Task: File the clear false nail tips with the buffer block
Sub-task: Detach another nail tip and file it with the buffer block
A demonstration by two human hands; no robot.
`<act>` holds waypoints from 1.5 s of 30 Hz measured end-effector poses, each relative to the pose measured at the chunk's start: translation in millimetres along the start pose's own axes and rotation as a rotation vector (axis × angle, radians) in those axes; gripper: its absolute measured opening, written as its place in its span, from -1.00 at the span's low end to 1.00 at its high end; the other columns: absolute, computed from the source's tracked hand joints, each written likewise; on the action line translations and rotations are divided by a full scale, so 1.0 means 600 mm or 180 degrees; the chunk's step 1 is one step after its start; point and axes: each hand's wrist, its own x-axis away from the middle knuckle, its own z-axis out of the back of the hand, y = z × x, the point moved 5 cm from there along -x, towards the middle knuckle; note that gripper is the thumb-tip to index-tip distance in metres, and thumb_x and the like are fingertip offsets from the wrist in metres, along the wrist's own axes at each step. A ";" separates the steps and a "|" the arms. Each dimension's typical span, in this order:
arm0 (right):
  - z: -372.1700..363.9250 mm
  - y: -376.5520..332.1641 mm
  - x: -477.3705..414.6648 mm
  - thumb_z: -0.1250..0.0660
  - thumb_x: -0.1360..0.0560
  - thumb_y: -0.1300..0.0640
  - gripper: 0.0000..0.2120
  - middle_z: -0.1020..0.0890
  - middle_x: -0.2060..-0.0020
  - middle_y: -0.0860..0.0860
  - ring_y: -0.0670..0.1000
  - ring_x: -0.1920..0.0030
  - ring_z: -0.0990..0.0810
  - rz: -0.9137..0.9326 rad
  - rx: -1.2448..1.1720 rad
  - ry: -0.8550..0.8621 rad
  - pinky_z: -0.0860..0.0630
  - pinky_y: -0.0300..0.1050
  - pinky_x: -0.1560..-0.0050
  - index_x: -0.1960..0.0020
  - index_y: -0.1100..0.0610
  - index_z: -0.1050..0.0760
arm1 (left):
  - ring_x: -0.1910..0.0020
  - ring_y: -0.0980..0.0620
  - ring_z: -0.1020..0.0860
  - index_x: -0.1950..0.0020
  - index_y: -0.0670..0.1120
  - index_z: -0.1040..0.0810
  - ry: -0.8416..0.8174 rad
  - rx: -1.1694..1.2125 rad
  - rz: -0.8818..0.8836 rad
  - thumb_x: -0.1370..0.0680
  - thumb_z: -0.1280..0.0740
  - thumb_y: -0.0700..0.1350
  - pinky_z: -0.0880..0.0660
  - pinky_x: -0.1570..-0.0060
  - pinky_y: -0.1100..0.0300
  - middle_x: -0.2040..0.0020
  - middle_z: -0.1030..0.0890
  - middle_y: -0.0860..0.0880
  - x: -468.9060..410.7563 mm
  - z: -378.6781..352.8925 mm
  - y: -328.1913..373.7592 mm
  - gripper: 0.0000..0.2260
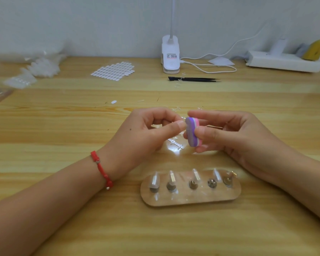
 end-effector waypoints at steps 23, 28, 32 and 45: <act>-0.001 -0.001 0.001 -0.48 -0.24 0.13 -0.65 -0.73 0.11 0.06 -0.04 0.13 -0.71 -0.0078 -0.0111 -0.0083 -0.60 -0.26 0.22 -0.03 0.03 -0.69 | 0.49 0.17 -0.30 0.23 -0.15 -0.61 -0.0180 -0.0047 -0.0289 -0.45 -0.44 -0.15 -0.26 0.42 0.47 0.40 -0.41 -0.16 0.005 -0.007 0.013 -0.90; -0.004 -0.003 0.001 -0.54 -0.24 0.18 -0.66 -0.73 0.11 0.07 -0.01 0.10 -0.72 -0.0191 -0.0018 -0.0254 -0.60 -0.27 0.24 -0.01 0.01 -0.70 | 0.51 0.24 -0.34 0.26 -0.10 -0.59 0.0186 0.0117 -0.0298 -0.45 -0.38 -0.18 -0.27 0.42 0.51 0.50 -0.39 0.11 0.001 0.004 0.012 -0.91; -0.002 -0.004 0.001 -0.50 -0.22 0.12 -0.67 -0.73 0.10 0.06 -0.04 0.12 -0.71 -0.0123 -0.0131 -0.0106 -0.61 -0.26 0.23 0.01 0.00 -0.71 | 0.39 -0.11 -0.31 0.22 -0.17 -0.63 -0.0131 0.0017 -0.0394 -0.42 -0.39 -0.12 -0.34 0.32 0.45 0.36 -0.43 -0.40 0.005 -0.007 0.016 -0.88; -0.005 -0.003 -0.001 -0.50 -0.25 0.13 -0.68 -0.73 0.10 0.09 0.03 0.08 -0.72 -0.0169 0.0043 -0.0367 -0.62 -0.22 0.21 -0.01 0.03 -0.71 | 0.35 0.04 -0.41 0.22 -0.18 -0.62 -0.0011 0.0047 -0.0327 -0.39 -0.38 -0.08 -0.36 0.30 0.45 0.33 -0.43 -0.44 0.006 -0.007 0.018 -0.84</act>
